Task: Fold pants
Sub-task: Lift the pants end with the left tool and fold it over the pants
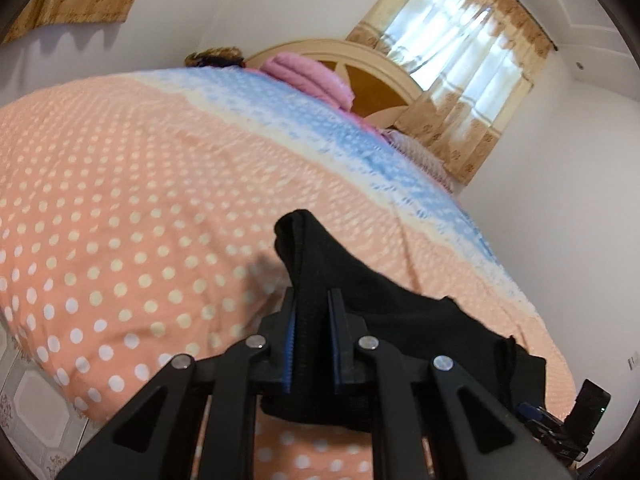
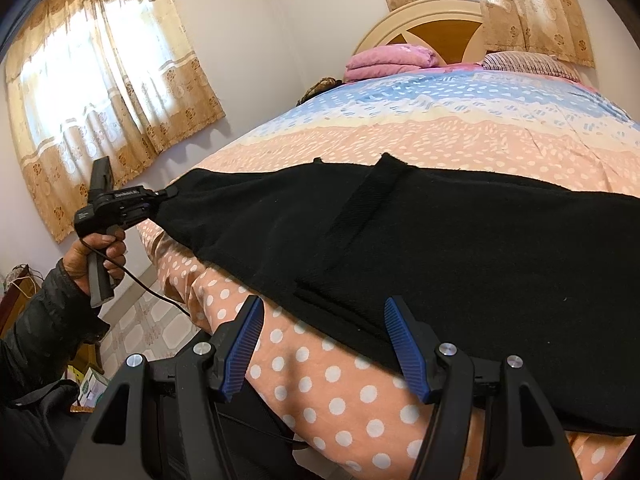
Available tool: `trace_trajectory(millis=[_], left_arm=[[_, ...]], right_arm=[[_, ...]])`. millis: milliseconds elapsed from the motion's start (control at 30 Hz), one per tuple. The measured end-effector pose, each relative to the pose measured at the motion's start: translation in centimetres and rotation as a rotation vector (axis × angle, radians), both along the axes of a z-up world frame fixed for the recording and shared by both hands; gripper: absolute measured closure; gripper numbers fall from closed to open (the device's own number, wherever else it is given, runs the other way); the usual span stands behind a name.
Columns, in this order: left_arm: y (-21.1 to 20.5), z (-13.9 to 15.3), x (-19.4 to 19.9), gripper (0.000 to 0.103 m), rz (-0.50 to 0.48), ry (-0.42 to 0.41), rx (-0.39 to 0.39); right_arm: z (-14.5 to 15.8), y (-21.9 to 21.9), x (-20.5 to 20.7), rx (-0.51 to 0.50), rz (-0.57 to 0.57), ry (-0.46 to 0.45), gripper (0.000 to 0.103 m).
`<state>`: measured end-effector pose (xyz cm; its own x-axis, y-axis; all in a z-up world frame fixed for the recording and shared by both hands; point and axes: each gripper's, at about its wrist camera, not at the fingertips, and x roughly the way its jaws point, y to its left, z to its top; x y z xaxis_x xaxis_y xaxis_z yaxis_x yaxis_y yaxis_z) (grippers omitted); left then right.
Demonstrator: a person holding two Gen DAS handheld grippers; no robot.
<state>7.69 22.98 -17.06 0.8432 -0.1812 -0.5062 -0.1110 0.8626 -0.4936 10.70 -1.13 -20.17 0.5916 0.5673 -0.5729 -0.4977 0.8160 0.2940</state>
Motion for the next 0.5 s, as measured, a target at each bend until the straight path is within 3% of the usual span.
trace_trajectory(millis=[500], left_arm=[[-6.3,6.0,0.6,0.089,-0.164,-0.163,0.008]], right_arm=[[2.2,-2.5,-0.5,0.012,-0.070,-0.026,0.039]])
